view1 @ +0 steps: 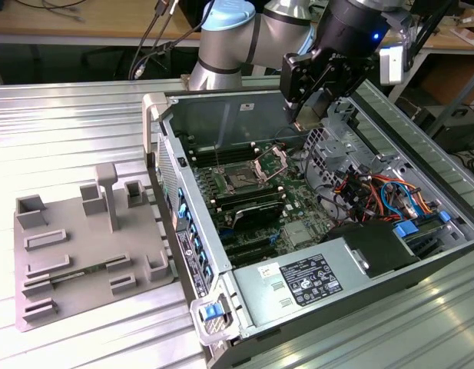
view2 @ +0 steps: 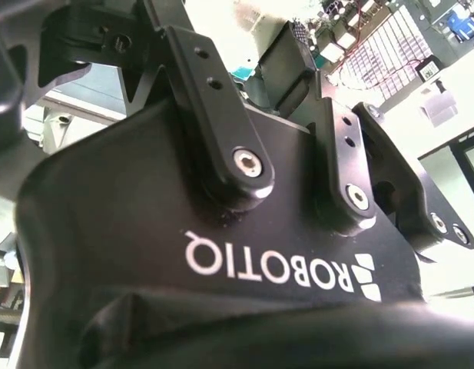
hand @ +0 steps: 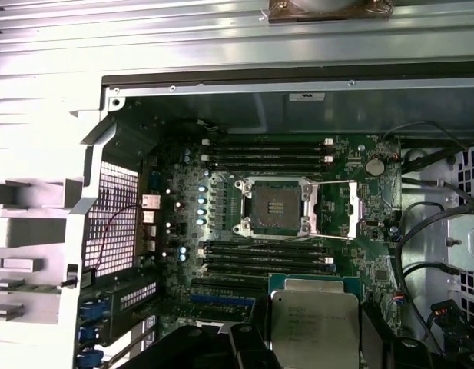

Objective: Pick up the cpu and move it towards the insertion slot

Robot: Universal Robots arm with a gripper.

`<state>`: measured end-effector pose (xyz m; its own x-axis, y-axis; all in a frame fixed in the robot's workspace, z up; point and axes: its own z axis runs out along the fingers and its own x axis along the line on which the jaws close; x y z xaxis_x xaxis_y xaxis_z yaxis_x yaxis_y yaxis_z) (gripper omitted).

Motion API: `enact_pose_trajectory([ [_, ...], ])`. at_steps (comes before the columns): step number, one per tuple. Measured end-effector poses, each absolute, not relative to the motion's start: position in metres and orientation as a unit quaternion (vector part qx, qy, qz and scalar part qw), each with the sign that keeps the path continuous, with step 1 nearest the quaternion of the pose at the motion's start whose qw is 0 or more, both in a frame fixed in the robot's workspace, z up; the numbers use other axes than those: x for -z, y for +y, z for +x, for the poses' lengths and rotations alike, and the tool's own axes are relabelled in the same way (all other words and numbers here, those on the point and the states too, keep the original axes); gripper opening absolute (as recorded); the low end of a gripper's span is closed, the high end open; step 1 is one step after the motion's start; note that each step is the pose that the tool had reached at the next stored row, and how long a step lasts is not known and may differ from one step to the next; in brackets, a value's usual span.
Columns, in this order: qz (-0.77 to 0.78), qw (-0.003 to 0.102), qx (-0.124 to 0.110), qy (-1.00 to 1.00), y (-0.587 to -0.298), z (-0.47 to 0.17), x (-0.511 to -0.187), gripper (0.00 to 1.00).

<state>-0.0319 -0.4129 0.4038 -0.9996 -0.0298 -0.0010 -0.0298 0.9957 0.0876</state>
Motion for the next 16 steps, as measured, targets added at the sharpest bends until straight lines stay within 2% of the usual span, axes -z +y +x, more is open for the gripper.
enact_pose_trajectory([
  [16, 0.015, 0.0, 0.044, -0.999, -0.4129, -0.0319, -0.4008, 0.55],
])
